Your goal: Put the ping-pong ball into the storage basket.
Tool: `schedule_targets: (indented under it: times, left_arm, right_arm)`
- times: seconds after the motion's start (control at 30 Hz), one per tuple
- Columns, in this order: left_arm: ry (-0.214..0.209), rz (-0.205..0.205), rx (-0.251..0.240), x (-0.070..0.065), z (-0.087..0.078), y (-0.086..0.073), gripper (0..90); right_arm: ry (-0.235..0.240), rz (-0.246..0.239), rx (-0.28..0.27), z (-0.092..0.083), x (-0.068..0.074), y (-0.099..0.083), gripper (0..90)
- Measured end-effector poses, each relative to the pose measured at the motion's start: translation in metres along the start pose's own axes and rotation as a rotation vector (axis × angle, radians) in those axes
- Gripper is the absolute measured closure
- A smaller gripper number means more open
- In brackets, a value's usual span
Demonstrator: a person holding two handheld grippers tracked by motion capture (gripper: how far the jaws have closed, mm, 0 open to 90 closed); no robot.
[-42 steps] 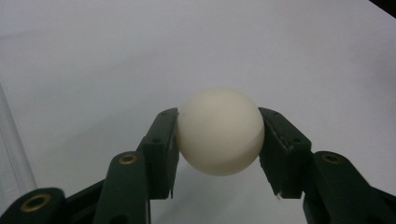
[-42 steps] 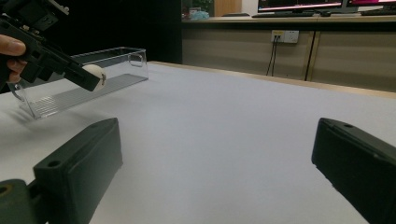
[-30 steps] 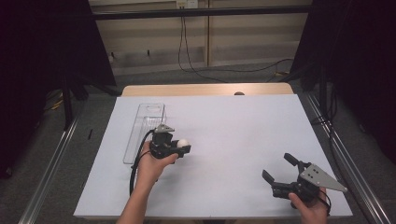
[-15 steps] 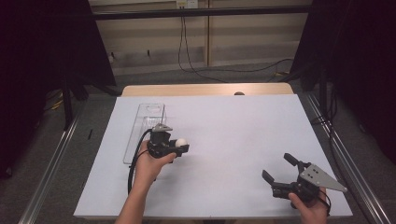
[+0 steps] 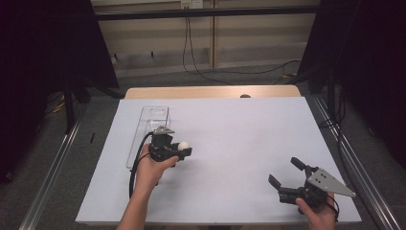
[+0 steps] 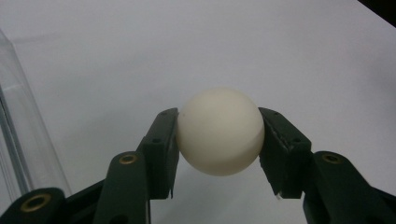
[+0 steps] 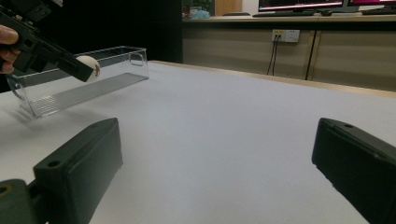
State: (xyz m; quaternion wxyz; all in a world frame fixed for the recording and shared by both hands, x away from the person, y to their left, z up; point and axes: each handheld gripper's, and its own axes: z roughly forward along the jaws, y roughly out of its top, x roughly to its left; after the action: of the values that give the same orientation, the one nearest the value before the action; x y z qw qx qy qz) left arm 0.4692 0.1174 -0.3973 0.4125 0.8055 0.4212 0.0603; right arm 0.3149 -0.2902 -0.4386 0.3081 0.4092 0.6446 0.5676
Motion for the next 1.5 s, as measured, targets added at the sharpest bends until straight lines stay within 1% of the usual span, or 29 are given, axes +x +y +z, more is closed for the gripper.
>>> schedule_targets:
  times: [0.1,0.13,0.17,0.2,0.33,0.4,0.43,0.47,0.5,0.57,0.6,0.63,0.67,0.7,0.73,0.8,0.83,0.87,0.97,1.07,1.1,1.17,1.2,1.23,1.27,1.3,1.37,1.47,1.5]
  left_arm:
    - [0.004,0.012,0.006,0.001,-0.001,0.0,51.0]
    - [0.011,-0.007,-0.008,0.0,-0.001,0.0,51.0]
    - [0.002,-0.01,-0.005,0.0,-0.001,0.0,51.0]
    - [0.011,-0.009,-0.01,0.001,-0.001,0.0,51.0]
    - [0.003,-0.014,-0.007,0.001,-0.002,0.0,51.0]
    - [0.009,0.008,0.005,0.003,-0.004,0.001,51.0]
    - [0.012,0.006,0.007,0.003,-0.004,0.001,51.0]
    - [0.007,-0.014,-0.007,0.002,-0.003,0.001,51.0]
    - [0.005,0.003,0.005,0.004,-0.004,0.001,51.0]
    - [0.0,-0.002,-0.002,0.004,-0.004,0.001,51.0]
    - [0.007,0.001,0.005,0.004,-0.005,0.001,51.0]
    - [0.01,-0.002,0.007,0.004,-0.005,0.001,51.0]
    - [0.008,-0.02,-0.007,0.003,-0.005,0.001,51.0]
    - [0.008,-0.019,-0.006,0.003,-0.005,0.001,51.0]
    - [0.017,-0.012,-0.007,0.004,-0.006,0.001,51.0]
    - [0.014,-0.003,0.003,0.005,-0.007,0.001,51.0]
    - [0.007,-0.008,-0.001,0.005,-0.007,0.001,51.0]
    - [0.009,-0.001,0.008,0.006,-0.008,0.001,51.0]
    - [0.011,-0.011,-0.003,0.006,-0.008,0.001,51.0]
    - [0.011,-0.012,0.0,0.007,-0.009,0.002,51.0]
    - [0.021,-0.005,-0.001,0.008,-0.009,0.002,51.0]
    - [0.02,-0.007,-0.01,0.007,-0.009,0.002,51.0]
    - [0.022,-0.024,-0.014,0.006,-0.009,0.002,51.0]
    - [0.025,-0.018,-0.017,0.007,-0.01,0.002,51.0]
    - [0.017,-0.012,-0.008,0.008,-0.011,0.002,51.0]
    - [0.02,-0.015,-0.009,0.008,-0.011,0.002,51.0]
    - [0.023,-0.006,-0.004,0.01,-0.013,0.002,51.0]
    - [0.019,-0.016,-0.023,0.011,-0.014,0.002,51.0]
    - [0.024,-0.011,-0.012,0.011,-0.016,0.003,51.0]
  right_arm:
    - [0.005,-0.001,0.003,0.0,0.0,0.0,1.1]
    - [0.002,0.0,0.002,0.0,0.0,0.0,1.1]
    - [0.003,0.001,0.003,0.0,0.0,0.0,1.1]
    - [0.003,0.001,0.002,0.0,0.0,0.0,1.1]
    - [0.003,0.0,0.003,0.0,0.0,0.0,1.1]
    - [0.004,0.001,0.003,0.0,0.0,0.0,1.2]
    - [0.003,0.001,0.003,0.0,0.0,0.0,1.1]
    - [0.0,0.0,0.001,0.0,0.001,0.0,1.2]
    - [0.0,0.001,0.001,0.0,0.001,0.0,1.2]
    - [0.002,-0.001,0.001,0.0,0.001,0.0,1.2]
    - [0.002,0.0,0.001,0.0,0.001,0.0,1.2]
    - [0.001,0.0,0.001,0.0,0.001,0.0,1.2]
    - [0.001,0.0,0.001,0.0,0.001,0.0,1.2]
    - [0.001,0.001,0.001,0.0,0.001,0.0,1.2]
    - [0.0,-0.001,0.001,0.0,0.001,0.0,1.2]
    - [0.0,0.0,0.002,0.0,0.001,0.0,1.2]
    - [0.0,0.0,0.002,0.0,0.001,0.0,1.2]
    - [0.001,0.001,0.001,0.0,0.001,0.0,1.2]
    - [0.0,0.0,0.001,0.0,0.001,0.0,1.2]
    - [0.001,0.0,0.003,0.0,0.0,0.0,1.2]
    - [0.001,-0.001,0.002,0.0,0.0,0.0,1.2]
    - [0.0,0.0,0.001,0.0,0.001,0.0,1.2]
    - [0.001,-0.001,0.001,0.0,0.001,0.0,1.2]
    - [0.001,0.0,0.001,0.0,0.001,0.0,1.2]
    - [0.001,-0.001,0.001,0.0,0.001,0.0,1.2]
    - [0.0,0.0,0.001,0.0,0.001,0.0,1.2]
    - [0.0,-0.001,0.001,0.0,0.001,0.0,1.2]
    - [0.003,0.0,0.004,0.0,0.0,0.0,1.2]
    - [0.001,0.001,0.004,0.0,0.001,0.0,1.2]
